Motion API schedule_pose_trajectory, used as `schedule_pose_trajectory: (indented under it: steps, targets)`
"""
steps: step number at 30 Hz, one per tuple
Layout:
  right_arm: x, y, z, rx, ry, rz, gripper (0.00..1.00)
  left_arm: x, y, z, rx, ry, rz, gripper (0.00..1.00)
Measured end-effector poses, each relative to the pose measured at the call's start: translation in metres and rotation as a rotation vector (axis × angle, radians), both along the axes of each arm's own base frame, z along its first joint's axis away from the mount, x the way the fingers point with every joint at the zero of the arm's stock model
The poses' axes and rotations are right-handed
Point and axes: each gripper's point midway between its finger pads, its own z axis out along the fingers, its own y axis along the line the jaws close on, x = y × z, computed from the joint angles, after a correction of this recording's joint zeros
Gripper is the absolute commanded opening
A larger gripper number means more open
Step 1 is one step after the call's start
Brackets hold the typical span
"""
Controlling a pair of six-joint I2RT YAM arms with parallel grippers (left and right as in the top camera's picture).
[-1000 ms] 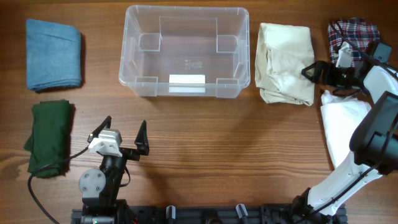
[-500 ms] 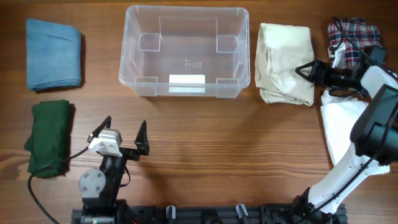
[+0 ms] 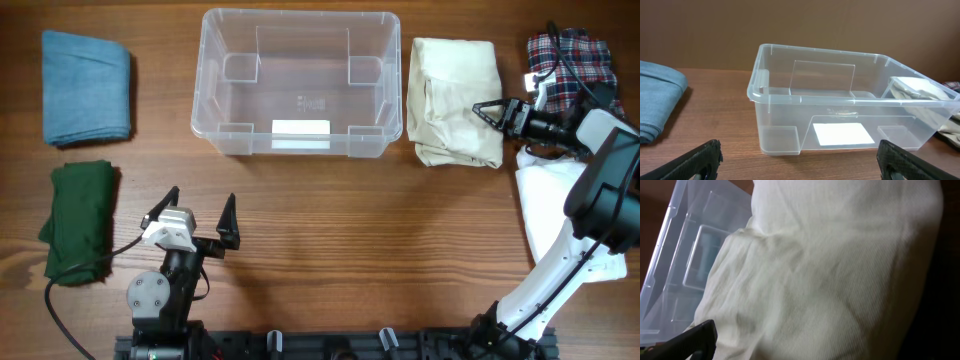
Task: Pack container
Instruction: 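Grasp the cream garment edge with the right gripper and lift it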
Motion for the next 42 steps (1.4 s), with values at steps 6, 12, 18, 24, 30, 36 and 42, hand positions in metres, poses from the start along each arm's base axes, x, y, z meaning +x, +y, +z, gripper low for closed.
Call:
schedule_pose_trajectory:
  steps: [6, 12, 18, 24, 30, 36, 42]
  targets:
    - [0.001, 0.005, 0.0, -0.003, -0.009, 0.015, 1.0, 0.0, 0.0, 0.0, 0.0, 0.0, 0.0, 1.0]
    - [0.006, 0.033, -0.001, -0.013, -0.024, 0.078, 0.9, 0.0, 0.0, 0.0, 0.0, 0.0, 0.0, 1.0]
    - [0.008, 0.05, -0.011, -0.025, -0.022, 0.115, 0.49, 0.0, 0.0, 0.0, 0.0, 0.0, 0.0, 1.0]
    - [0.005, 0.051, -0.024, -0.019, 0.01, 0.112, 0.21, 0.0, 0.0, 0.0, 0.0, 0.0, 0.0, 1.0]
    - [0.006, 0.051, -0.026, -0.009, 0.023, 0.103, 0.04, 0.0, 0.0, 0.0, 0.0, 0.0, 0.0, 1.0]
    - [0.007, 0.049, -0.023, 0.01, 0.086, 0.085, 0.04, 0.0, 0.0, 0.0, 0.0, 0.0, 0.0, 1.0]
    - [0.02, 0.033, -0.011, -0.078, 0.169, 0.063, 0.04, 0.0, 0.0, 0.0, 0.0, 0.0, 0.0, 1.0]
